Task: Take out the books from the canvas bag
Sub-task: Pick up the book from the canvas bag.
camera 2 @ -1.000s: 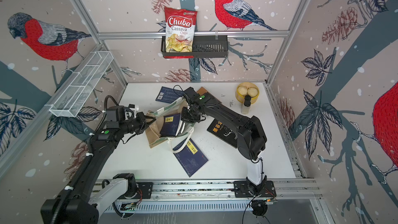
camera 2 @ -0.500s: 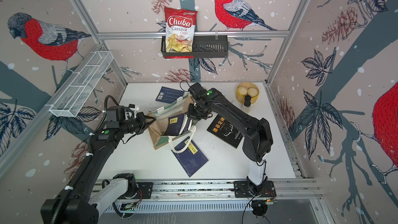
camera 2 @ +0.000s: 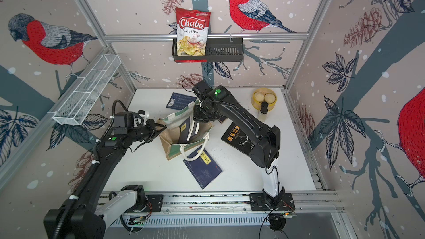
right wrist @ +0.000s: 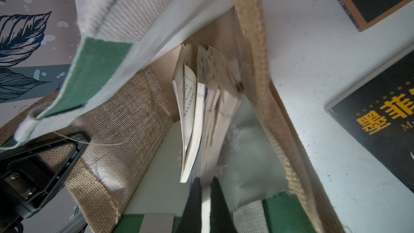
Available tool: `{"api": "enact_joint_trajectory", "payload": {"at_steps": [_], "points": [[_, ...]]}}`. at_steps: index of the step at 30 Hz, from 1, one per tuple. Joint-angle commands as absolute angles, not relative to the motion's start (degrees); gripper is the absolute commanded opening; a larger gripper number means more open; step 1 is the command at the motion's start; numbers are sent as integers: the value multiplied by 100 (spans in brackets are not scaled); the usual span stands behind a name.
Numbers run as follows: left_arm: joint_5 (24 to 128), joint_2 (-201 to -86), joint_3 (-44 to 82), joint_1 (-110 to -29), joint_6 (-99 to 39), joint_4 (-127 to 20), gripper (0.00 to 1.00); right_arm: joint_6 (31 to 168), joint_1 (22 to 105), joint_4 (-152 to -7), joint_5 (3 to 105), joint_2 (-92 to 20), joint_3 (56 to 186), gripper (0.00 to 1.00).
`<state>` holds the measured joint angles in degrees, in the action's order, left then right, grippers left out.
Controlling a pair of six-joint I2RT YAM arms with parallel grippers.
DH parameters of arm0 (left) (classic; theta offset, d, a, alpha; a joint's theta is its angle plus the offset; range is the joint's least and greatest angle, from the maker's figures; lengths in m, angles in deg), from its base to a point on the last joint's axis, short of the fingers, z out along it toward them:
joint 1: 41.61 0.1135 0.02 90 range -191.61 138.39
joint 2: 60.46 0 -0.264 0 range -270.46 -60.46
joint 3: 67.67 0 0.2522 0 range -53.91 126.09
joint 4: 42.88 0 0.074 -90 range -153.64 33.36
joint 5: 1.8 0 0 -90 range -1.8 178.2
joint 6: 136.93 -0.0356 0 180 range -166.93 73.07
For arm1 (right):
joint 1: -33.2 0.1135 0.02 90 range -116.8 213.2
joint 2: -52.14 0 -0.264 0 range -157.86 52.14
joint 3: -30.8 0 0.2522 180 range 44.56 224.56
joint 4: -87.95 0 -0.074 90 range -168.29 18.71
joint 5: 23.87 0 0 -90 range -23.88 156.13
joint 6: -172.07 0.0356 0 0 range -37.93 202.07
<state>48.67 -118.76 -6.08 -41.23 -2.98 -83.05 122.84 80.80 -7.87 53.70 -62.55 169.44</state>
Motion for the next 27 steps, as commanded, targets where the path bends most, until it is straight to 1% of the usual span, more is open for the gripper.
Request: {"api": "enact_joint_trajectory", "payload": {"at_steps": [1, 9, 16, 22, 27], "points": [[5025, -11931, -501, -4120, -607, -8475, 0, 12199, 8066, -343, 5561, -6247, 17196, 1], [5659, -12122, -225, -4119, -989, -8748, 0, 12236, 8022, -353, 5523, -5790, 17370, 1], [5752, -12310, -128, -4117, -1113, -8705, 0, 12415, 7911, -696, 5364, -5260, 17405, 1], [6056, -12451, 42, -4113, -1318, -8866, 0, 12504, 7626, -833, 5375, -4819, 17287, 0], [6285, -12514, 231, -4043, -1461, -9051, 0, 12607, 7174, -1395, 5340, -4218, 16915, 0]]}}
